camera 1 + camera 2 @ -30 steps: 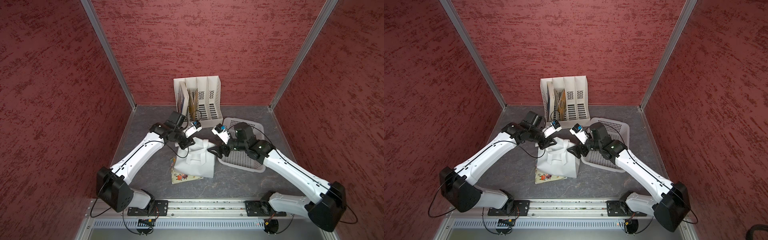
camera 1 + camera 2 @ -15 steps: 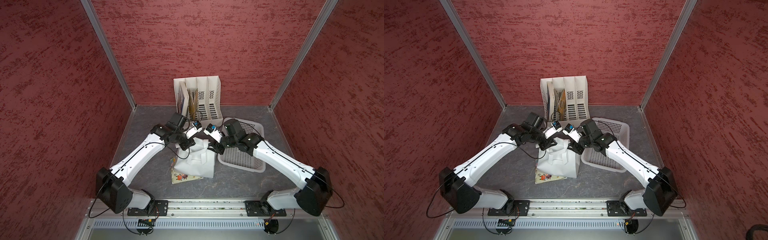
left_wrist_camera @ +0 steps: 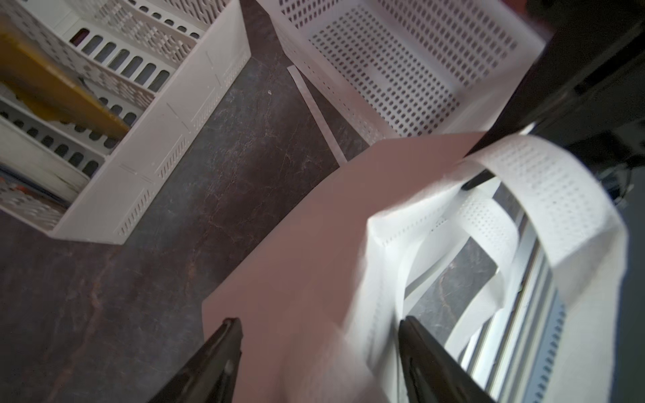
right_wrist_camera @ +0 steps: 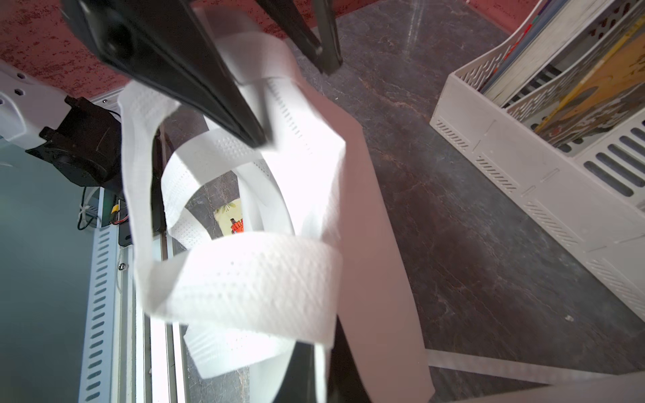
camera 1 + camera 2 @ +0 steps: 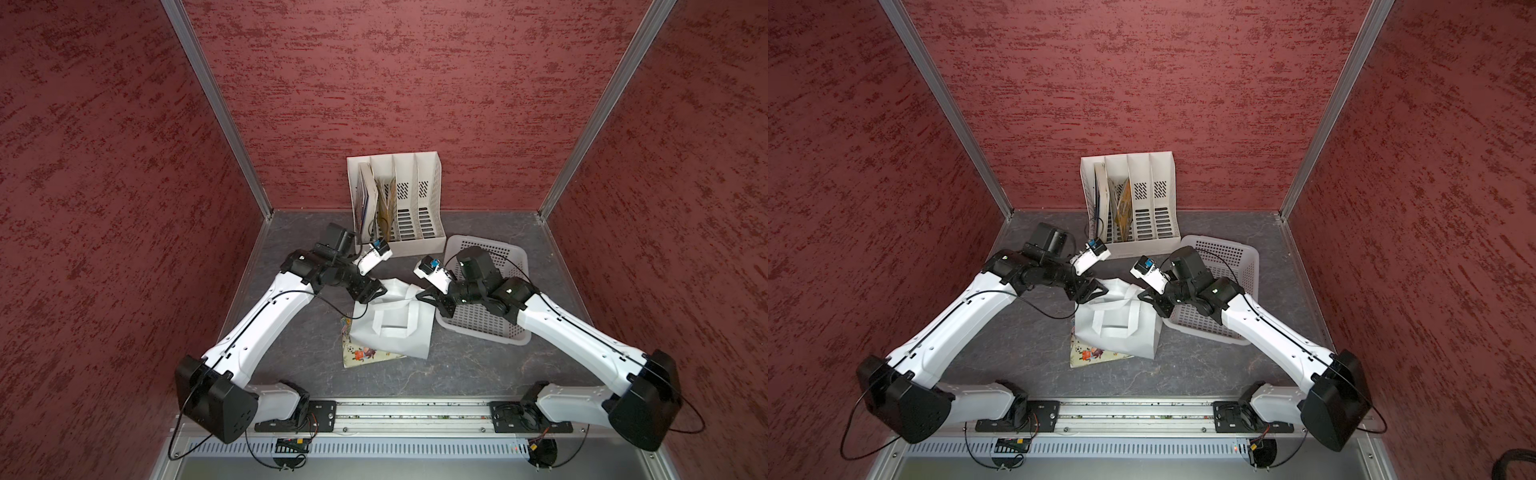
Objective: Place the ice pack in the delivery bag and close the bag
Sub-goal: Seal the delivery bag at the center of the board.
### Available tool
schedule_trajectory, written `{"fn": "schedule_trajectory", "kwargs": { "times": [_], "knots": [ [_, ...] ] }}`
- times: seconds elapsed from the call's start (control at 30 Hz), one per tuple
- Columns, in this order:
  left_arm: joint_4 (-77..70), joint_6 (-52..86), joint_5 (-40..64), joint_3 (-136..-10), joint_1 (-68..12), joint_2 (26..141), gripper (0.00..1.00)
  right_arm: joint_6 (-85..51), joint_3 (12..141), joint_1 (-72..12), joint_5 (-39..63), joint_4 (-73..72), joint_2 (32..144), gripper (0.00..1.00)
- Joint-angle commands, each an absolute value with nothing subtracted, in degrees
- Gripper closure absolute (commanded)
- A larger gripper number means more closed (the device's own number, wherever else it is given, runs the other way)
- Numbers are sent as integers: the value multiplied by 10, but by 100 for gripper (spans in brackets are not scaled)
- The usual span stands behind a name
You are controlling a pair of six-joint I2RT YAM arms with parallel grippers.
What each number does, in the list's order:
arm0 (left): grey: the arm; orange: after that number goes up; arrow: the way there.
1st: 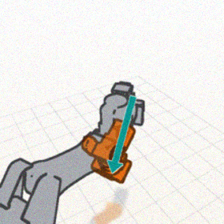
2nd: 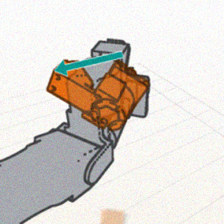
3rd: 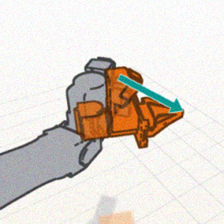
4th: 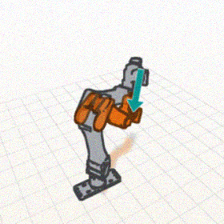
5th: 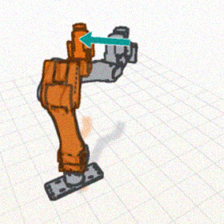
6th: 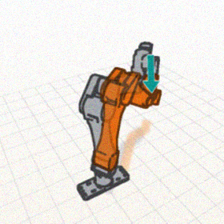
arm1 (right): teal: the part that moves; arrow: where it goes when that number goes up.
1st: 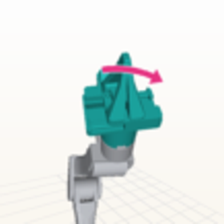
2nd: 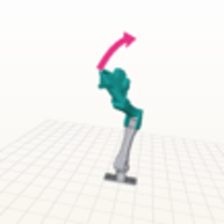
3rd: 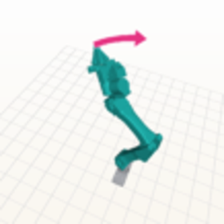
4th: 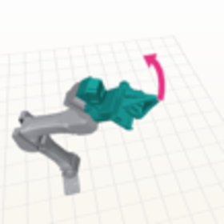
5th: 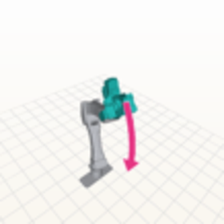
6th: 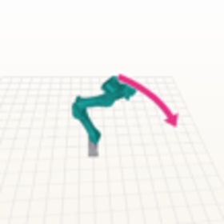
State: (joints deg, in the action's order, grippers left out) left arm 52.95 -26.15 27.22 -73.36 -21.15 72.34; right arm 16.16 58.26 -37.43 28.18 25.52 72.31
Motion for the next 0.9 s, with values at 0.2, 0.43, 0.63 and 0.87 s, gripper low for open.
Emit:
{"fn": "schedule_trajectory", "kwargs": {
  "times": [0.2, 0.43, 0.63, 0.87],
  "knots": [
    [389, -246, 480, -572, -75, 494, 0, 154, 535, -363, 291, 191, 693, 100],
    [273, -234, 492, -405, -30, 424, 0, 151, 524, -361, 307, 171, 691, 100],
    [138, -207, 483, -370, -17, 479, 0, 156, 517, -357, 321, 166, 684, 100],
    [45, -241, 598, -348, -24, 557, 0, 154, 503, -348, 358, 138, 675, 100]
  ]
}}
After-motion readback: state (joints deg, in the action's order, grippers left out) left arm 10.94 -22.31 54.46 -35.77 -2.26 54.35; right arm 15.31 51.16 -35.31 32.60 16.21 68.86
